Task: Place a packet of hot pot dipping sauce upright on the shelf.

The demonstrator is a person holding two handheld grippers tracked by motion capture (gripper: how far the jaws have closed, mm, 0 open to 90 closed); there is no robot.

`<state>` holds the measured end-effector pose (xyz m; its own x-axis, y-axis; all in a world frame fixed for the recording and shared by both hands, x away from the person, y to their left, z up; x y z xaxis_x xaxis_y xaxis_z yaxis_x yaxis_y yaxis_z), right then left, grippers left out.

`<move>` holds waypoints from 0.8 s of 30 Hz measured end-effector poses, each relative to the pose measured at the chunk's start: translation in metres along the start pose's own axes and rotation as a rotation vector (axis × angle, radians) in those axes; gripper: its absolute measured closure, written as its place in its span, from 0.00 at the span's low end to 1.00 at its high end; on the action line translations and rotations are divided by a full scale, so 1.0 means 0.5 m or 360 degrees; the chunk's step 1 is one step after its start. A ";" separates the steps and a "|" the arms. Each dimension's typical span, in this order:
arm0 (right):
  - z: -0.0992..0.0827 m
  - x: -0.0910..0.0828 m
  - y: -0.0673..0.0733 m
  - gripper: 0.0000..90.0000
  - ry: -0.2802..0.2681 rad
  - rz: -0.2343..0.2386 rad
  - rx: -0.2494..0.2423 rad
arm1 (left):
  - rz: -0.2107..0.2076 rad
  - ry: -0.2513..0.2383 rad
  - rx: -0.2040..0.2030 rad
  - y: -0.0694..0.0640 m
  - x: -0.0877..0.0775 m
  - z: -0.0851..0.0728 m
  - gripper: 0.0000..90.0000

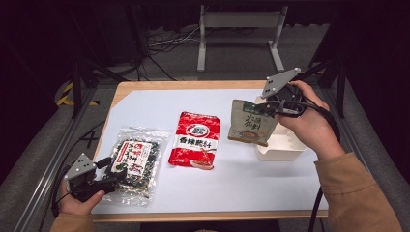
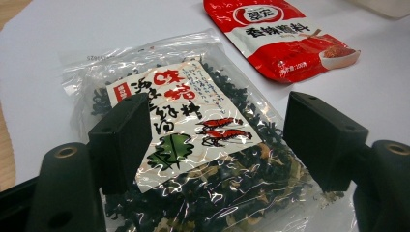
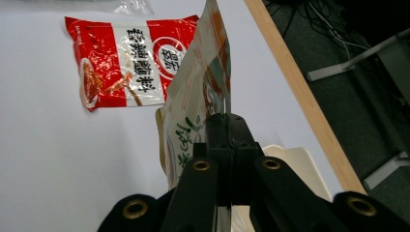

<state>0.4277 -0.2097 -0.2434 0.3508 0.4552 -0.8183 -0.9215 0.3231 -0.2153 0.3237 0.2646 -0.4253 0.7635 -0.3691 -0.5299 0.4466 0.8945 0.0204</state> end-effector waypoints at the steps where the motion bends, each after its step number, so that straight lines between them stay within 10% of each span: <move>1: 0.000 -0.002 -0.004 1.00 0.0000 -0.0009 -0.0013 | 0.0002 0.0004 0.0001 0.000 0.000 -0.001 0.29; 24: -0.014 -0.031 -0.103 1.00 -0.0028 -0.0203 -0.0047 | -0.0004 -0.0003 -0.0003 0.000 -0.003 -0.004 0.29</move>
<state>0.4685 -0.2389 -0.2235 0.4680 0.4264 -0.7740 -0.8737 0.3549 -0.3327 0.3216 0.2655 -0.4260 0.7634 -0.3717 -0.5282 0.4476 0.8941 0.0177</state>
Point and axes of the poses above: each handheld gripper's, and its own axes: x roughly forward along the jaws, z roughly out of its top, y roughly to its left, the point moved 4 cm from there along x, roughly forward along the jaws, and after that the axes turned 11 degrees about z, right-handed, at the moved point
